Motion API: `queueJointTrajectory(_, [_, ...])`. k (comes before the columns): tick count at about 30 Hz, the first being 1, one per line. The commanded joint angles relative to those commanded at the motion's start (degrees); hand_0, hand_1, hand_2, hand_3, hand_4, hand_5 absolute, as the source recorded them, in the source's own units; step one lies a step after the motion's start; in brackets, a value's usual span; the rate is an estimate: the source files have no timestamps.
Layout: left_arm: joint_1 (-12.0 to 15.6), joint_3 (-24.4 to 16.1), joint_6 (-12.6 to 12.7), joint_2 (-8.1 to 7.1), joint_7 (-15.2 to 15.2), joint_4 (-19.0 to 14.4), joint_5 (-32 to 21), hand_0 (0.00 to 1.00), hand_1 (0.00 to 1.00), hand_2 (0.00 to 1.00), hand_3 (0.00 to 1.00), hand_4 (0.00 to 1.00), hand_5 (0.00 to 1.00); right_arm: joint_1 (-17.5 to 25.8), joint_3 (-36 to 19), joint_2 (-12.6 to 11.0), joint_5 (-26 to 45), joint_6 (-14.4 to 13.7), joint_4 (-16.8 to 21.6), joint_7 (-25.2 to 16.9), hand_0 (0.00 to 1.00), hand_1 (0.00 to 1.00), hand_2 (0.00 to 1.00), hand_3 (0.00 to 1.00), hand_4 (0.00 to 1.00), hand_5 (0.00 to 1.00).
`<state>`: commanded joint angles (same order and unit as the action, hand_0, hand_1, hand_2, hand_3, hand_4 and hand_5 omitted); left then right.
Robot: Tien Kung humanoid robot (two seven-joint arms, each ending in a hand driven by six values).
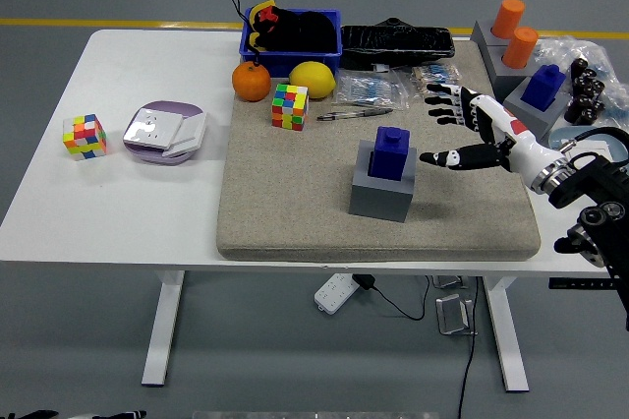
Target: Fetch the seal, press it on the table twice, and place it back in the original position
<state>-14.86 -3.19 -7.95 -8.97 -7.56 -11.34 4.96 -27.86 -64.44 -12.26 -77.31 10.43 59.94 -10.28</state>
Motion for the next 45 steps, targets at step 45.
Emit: queueJointTrajectory(45, [-0.12, 0.22, -0.11, 0.22, 0.05, 0.02, 0.06, 0.819, 0.816, 0.788, 0.837, 0.8, 0.408, -3.67, 14.25, 0.55, 8.04, -8.34, -4.63, -6.39, 0.673, 0.584, 0.611, 0.689, 0.855, 0.002])
